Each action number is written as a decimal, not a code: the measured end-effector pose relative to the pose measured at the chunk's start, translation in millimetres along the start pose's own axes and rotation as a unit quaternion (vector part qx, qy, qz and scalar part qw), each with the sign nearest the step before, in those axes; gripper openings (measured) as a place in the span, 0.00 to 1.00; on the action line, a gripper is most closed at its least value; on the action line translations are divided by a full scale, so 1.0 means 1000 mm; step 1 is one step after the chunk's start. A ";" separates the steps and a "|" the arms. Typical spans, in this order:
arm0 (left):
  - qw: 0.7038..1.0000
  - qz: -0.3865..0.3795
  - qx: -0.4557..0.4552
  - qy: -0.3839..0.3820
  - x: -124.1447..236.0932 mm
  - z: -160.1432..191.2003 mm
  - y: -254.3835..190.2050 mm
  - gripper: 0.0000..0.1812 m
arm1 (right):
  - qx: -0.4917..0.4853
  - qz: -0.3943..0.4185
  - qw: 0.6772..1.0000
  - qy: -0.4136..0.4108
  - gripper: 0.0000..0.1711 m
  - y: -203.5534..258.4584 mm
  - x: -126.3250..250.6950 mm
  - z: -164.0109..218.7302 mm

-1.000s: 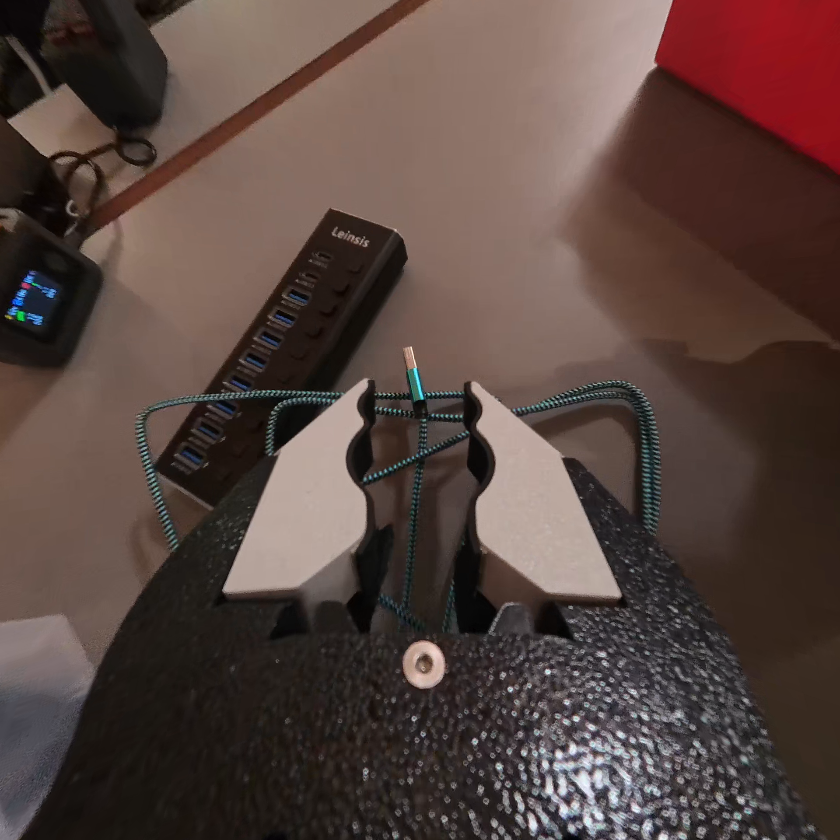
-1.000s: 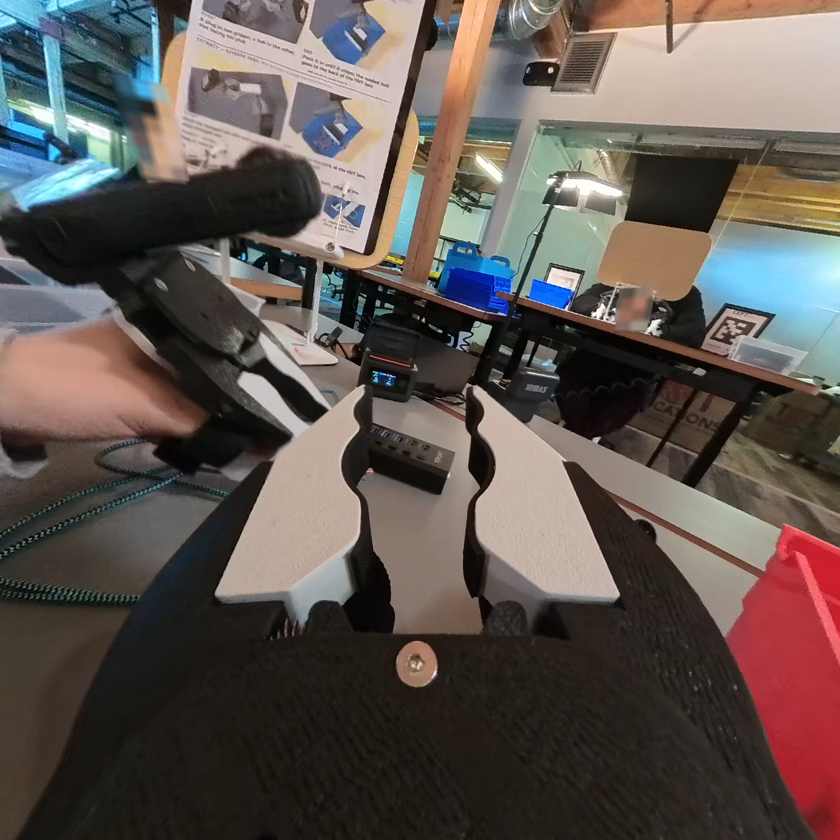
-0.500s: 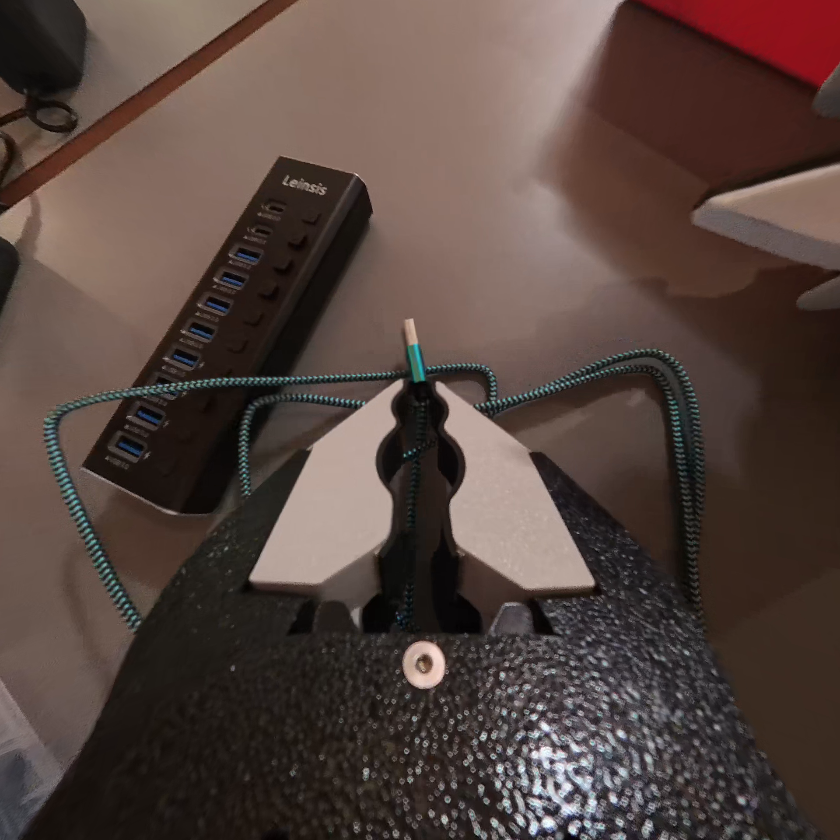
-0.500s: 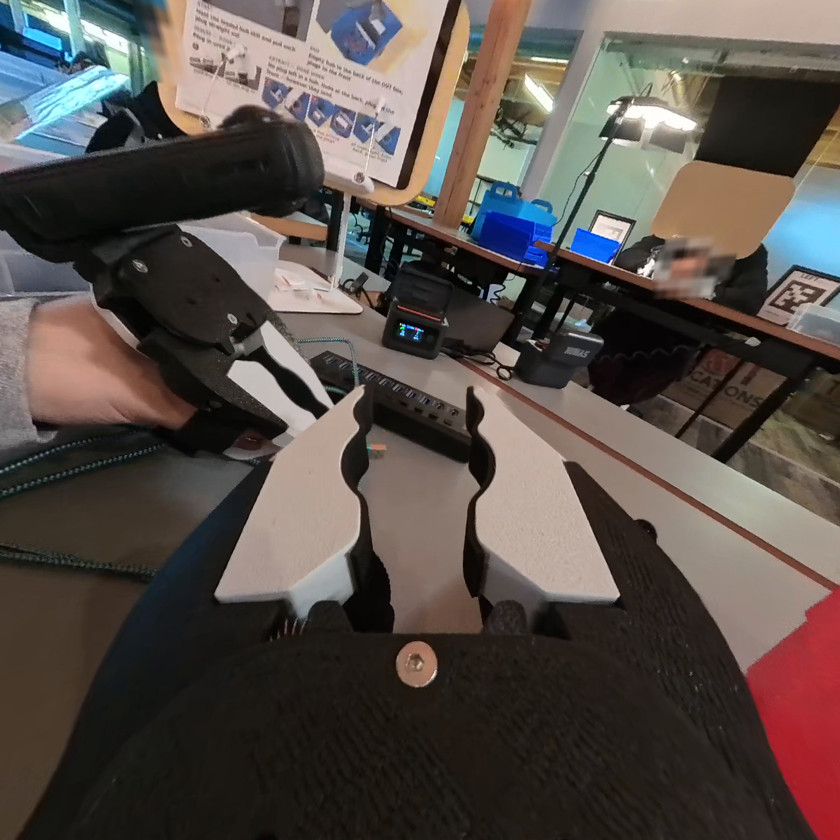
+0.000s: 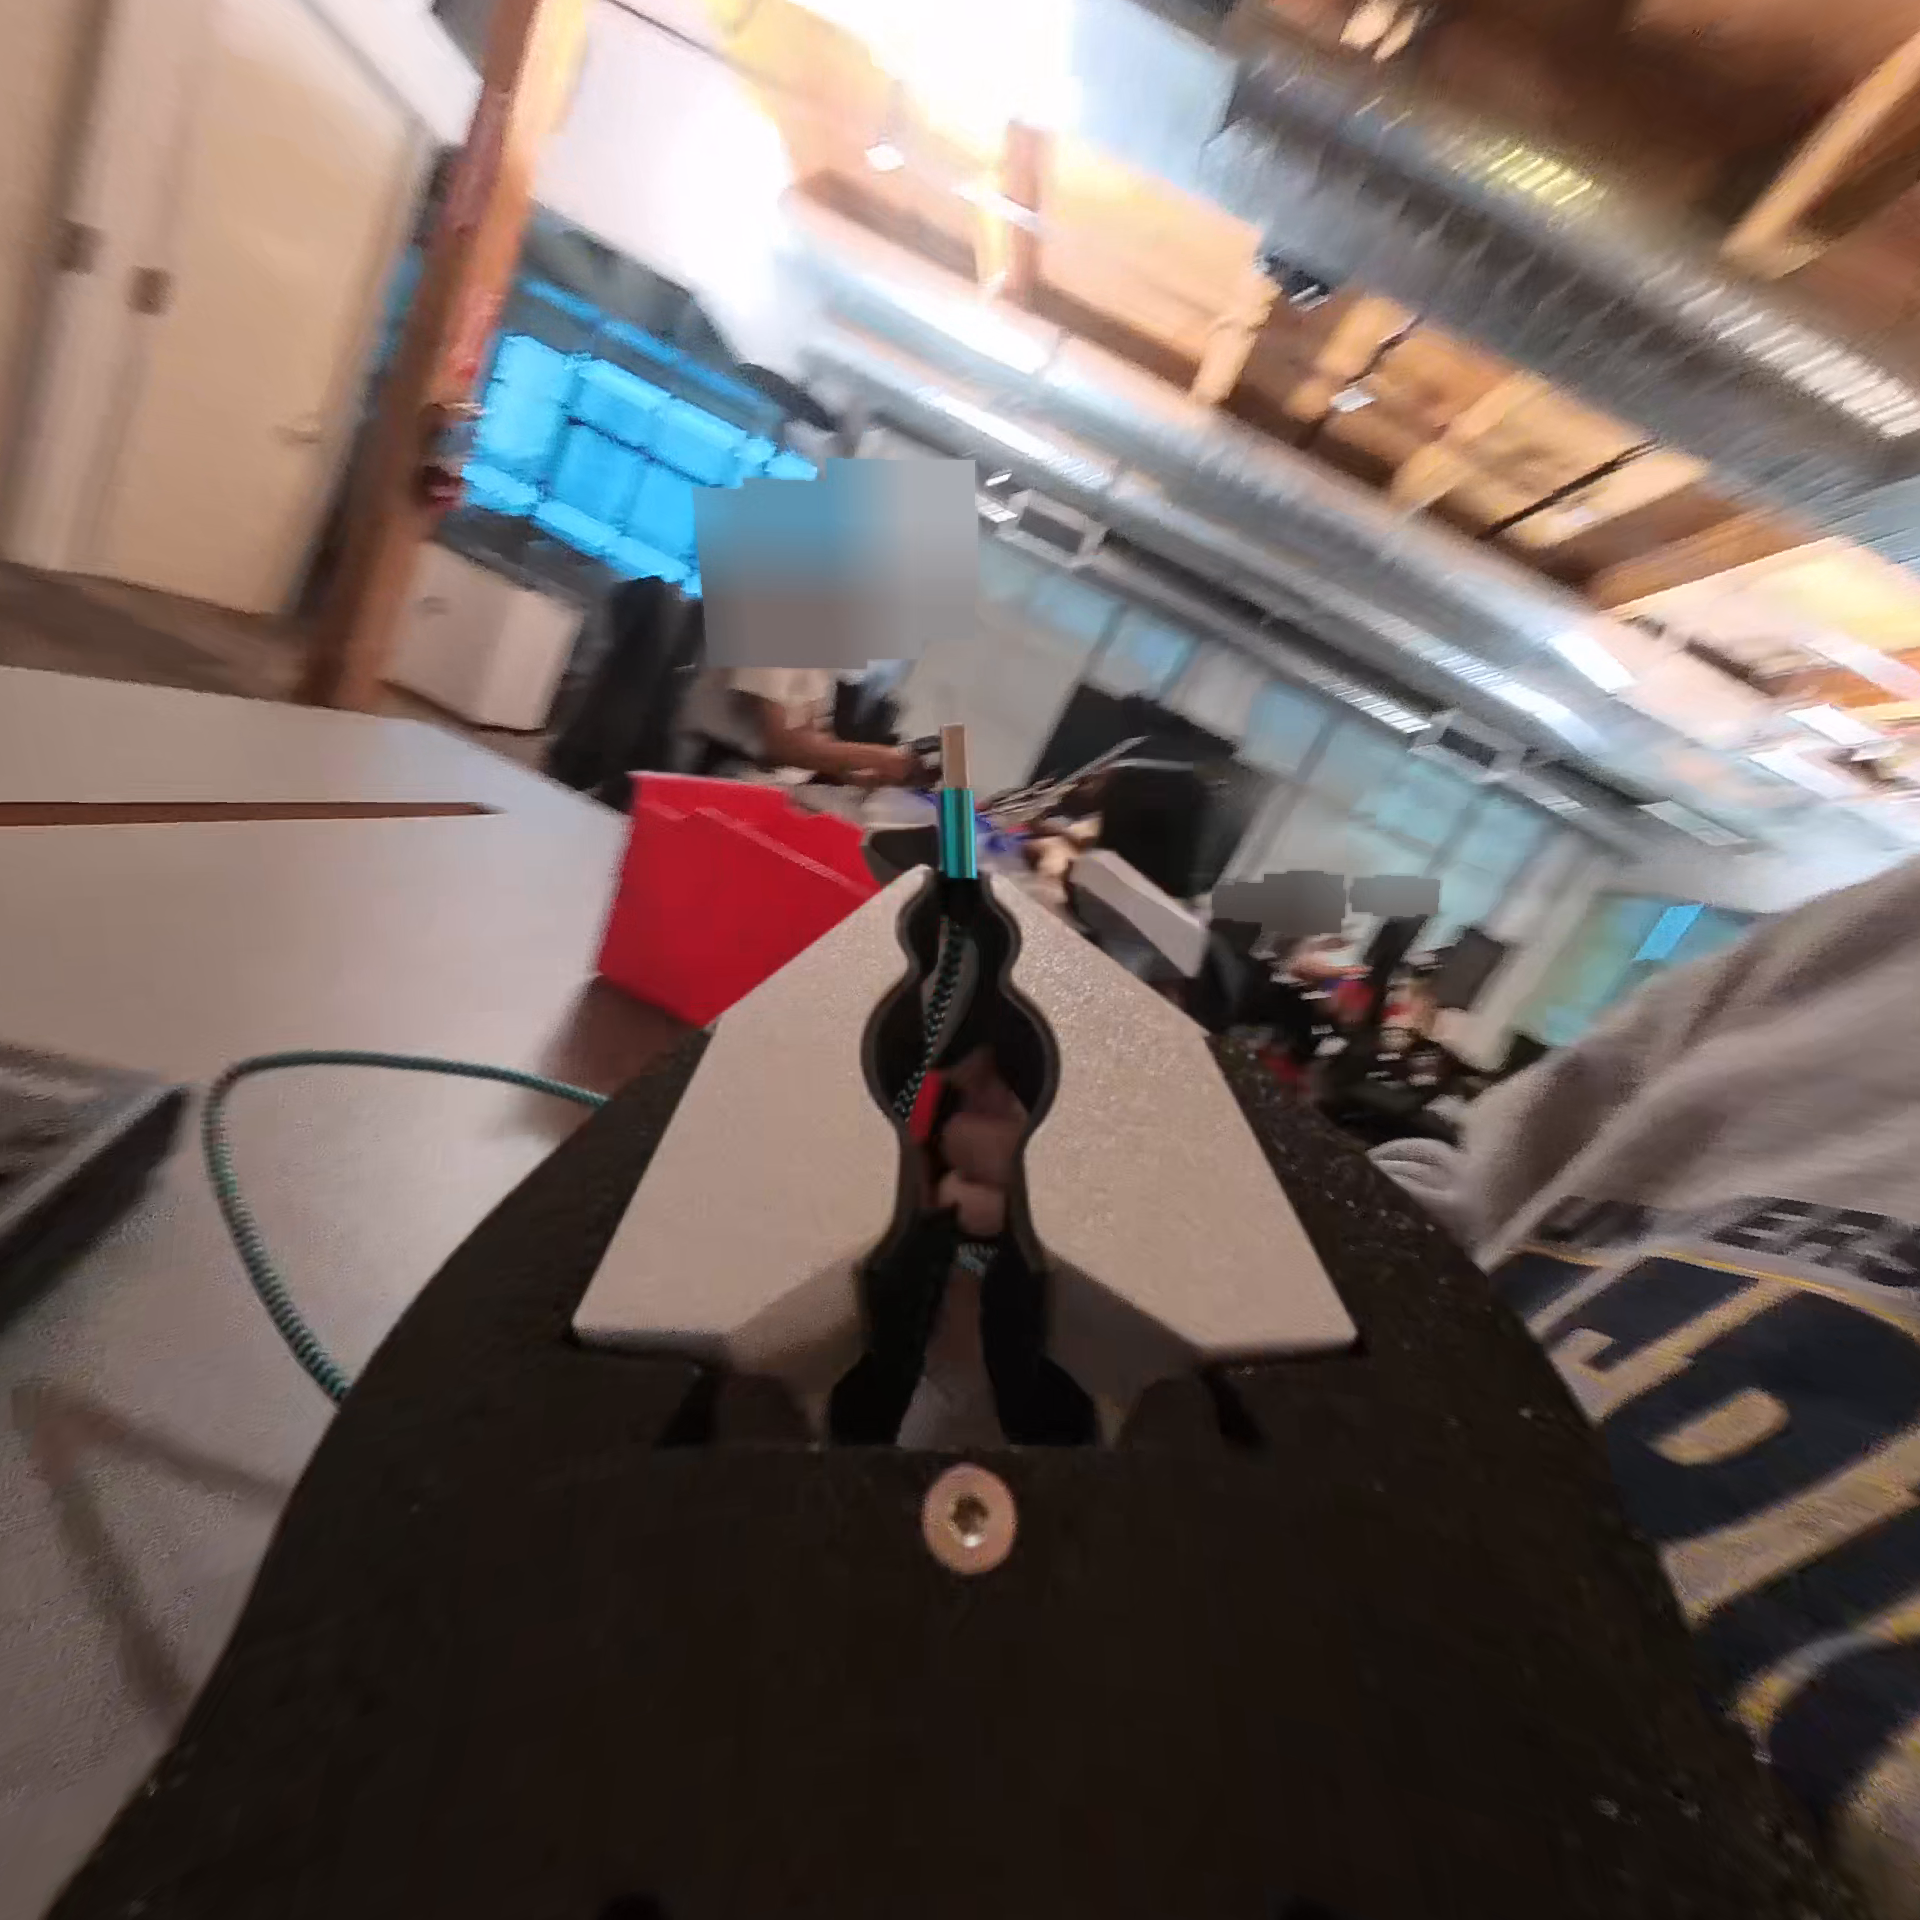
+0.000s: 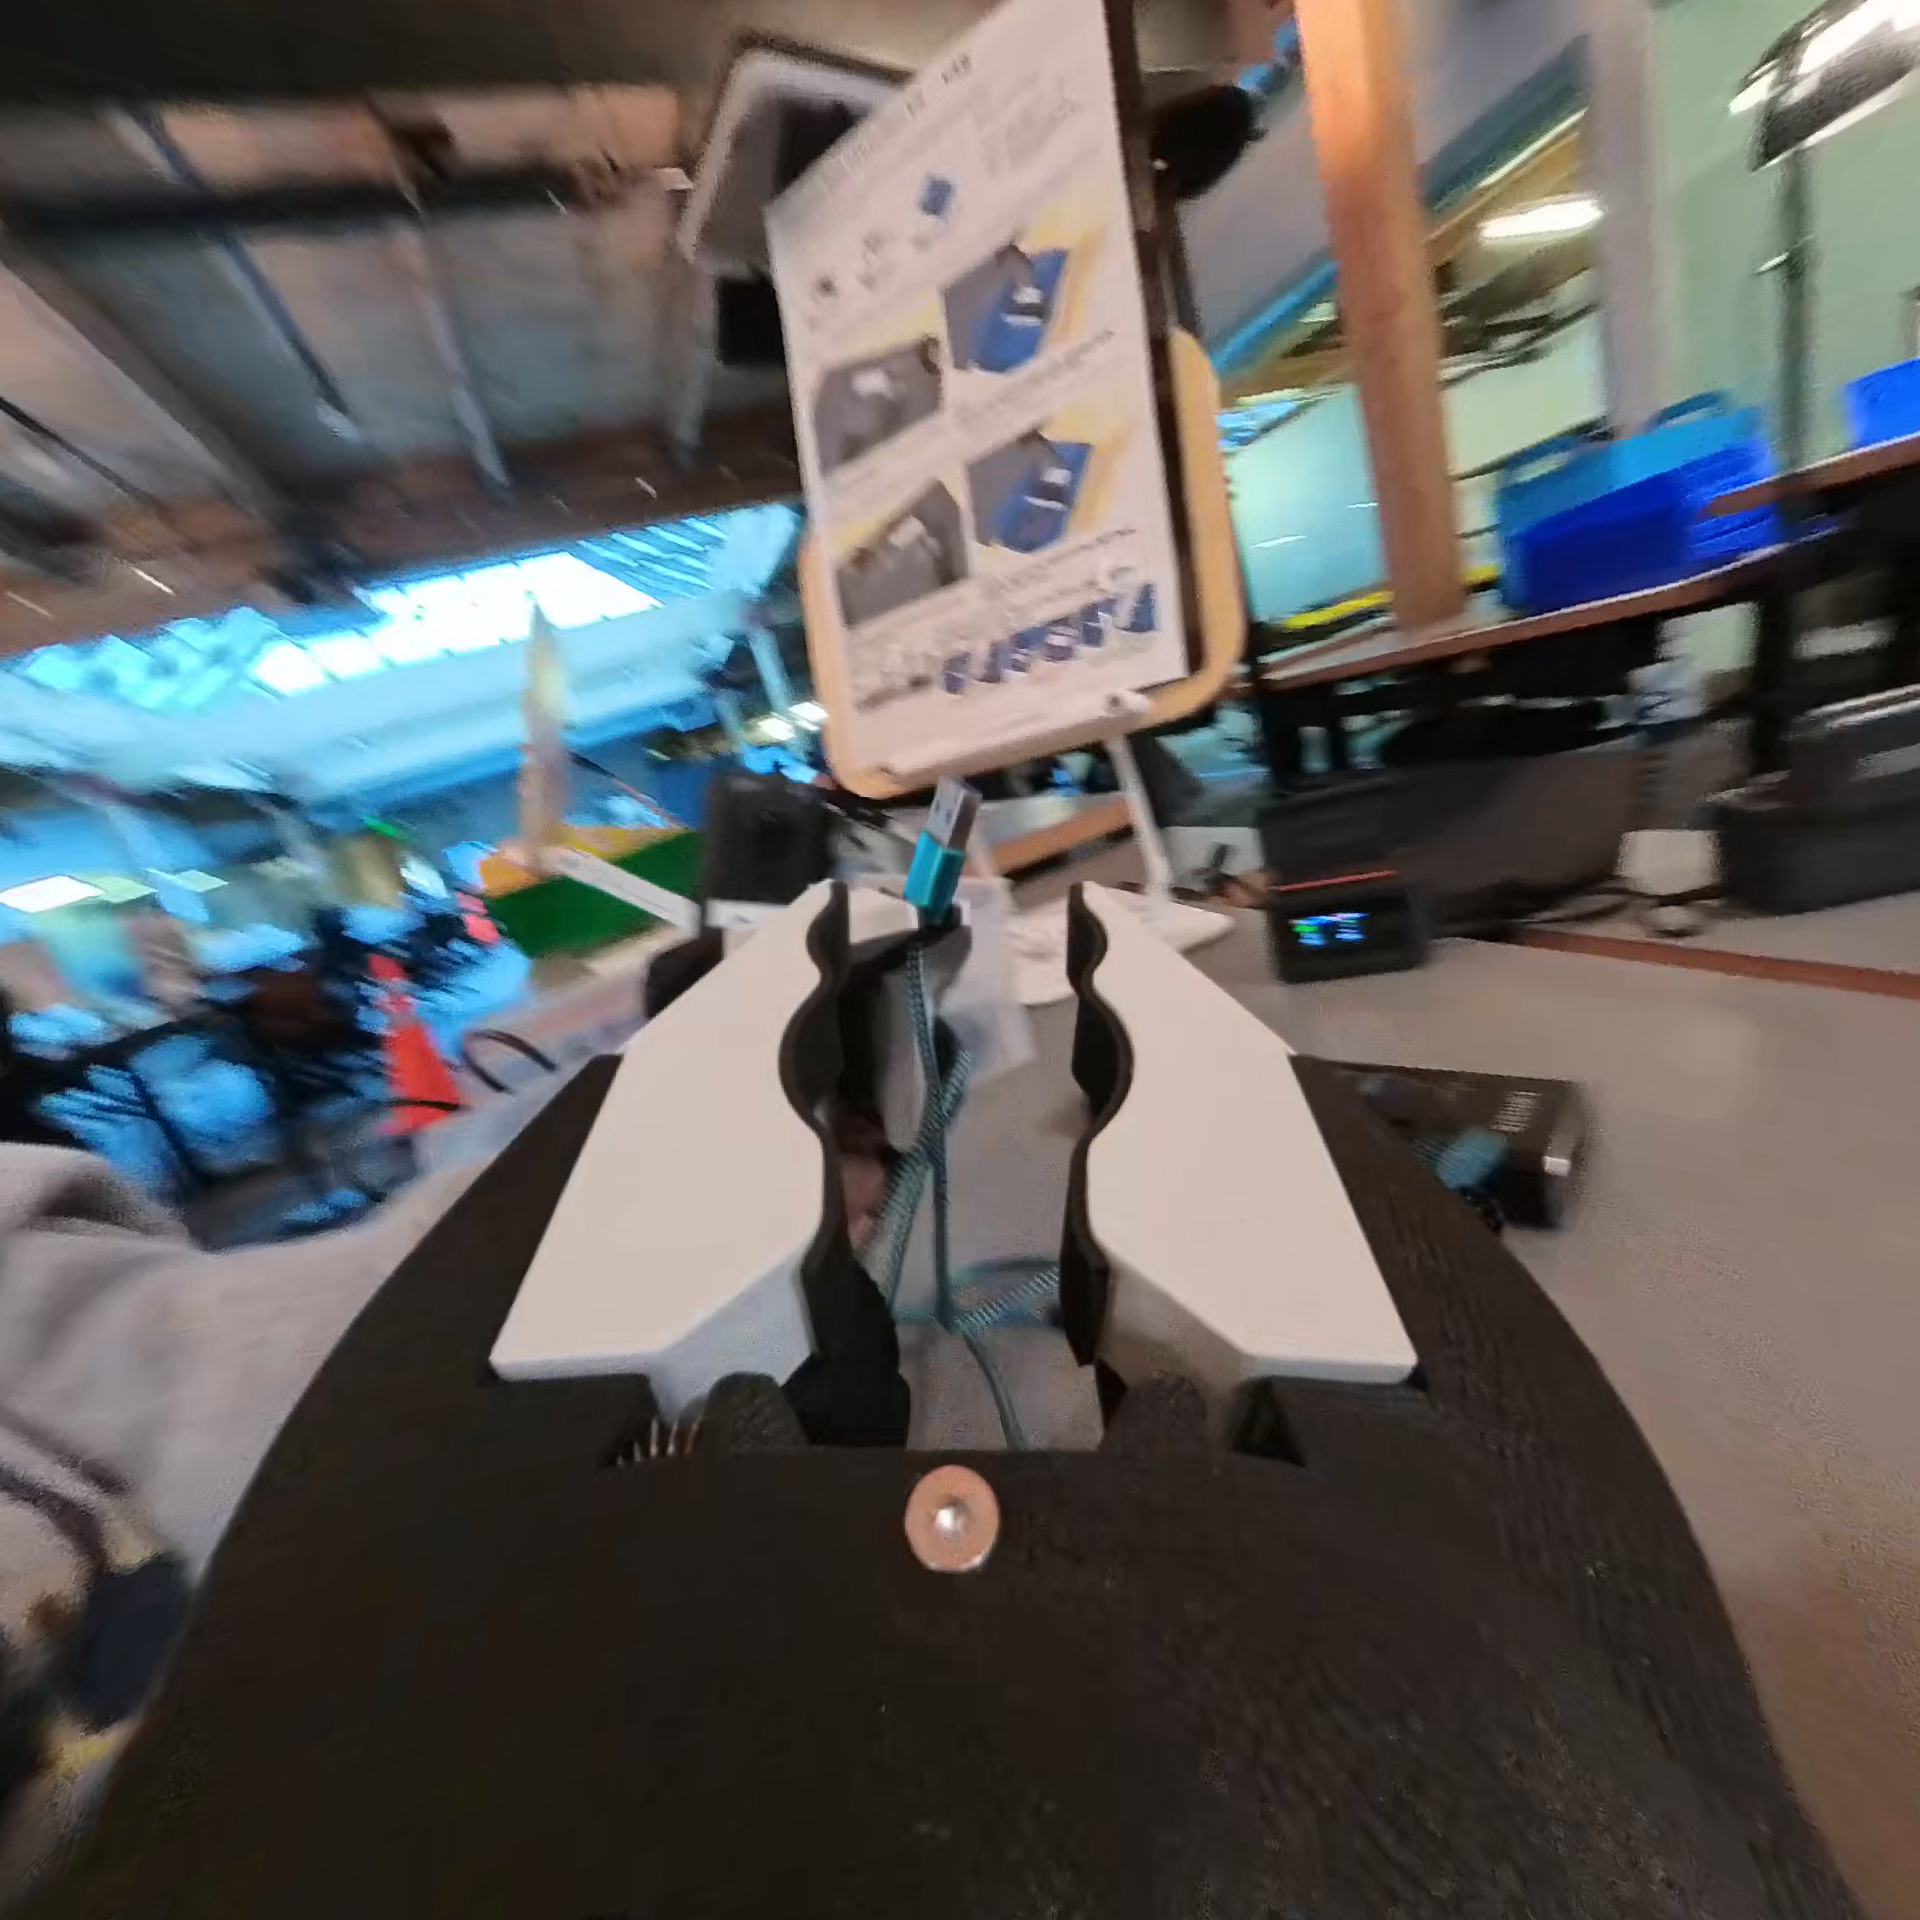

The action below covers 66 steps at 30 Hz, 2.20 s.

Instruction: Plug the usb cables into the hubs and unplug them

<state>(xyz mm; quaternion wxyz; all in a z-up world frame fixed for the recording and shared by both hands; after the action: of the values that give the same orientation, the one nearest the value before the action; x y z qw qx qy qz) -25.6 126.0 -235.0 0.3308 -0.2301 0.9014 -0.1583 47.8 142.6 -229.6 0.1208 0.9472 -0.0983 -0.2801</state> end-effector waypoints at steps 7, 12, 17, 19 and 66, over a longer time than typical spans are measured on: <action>0.997 0.065 0.040 -0.005 -0.008 0.018 -0.014 0.02 | -0.097 -0.069 0.993 -0.009 0.09 0.014 -0.001 -0.002; 0.999 0.034 0.011 -0.007 -0.007 0.014 -0.009 0.08 | -0.008 -0.034 0.999 0.011 0.03 0.006 0.002 -0.007; 0.994 -0.046 -0.100 -0.002 0.002 -0.008 0.003 0.20 | 0.257 0.036 0.964 0.061 0.03 -0.008 0.014 -0.021; 0.988 -0.046 -0.146 0.002 0.002 -0.013 -0.003 0.18 | 0.375 0.028 0.922 0.095 0.03 -0.003 0.015 -0.018; 0.990 -0.132 -0.032 0.031 0.025 -0.002 0.032 0.25 | 0.472 0.002 0.866 0.165 0.02 0.002 0.022 0.010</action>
<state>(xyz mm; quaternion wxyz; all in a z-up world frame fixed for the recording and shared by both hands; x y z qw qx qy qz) -53.7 140.4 -260.7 0.2717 -0.3522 0.8776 -0.1788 60.2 133.7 -247.9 -0.3258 0.9234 -0.1992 -0.0400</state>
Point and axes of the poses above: each gripper's, where its closed fingertips meet, x back along the fingers, z out of its underside, y = z × x across the jaws, the point moved 4 cm from there along x, back along the fingers, and after that the axes turned 15 degrees about -y, right-handed, at the moved point
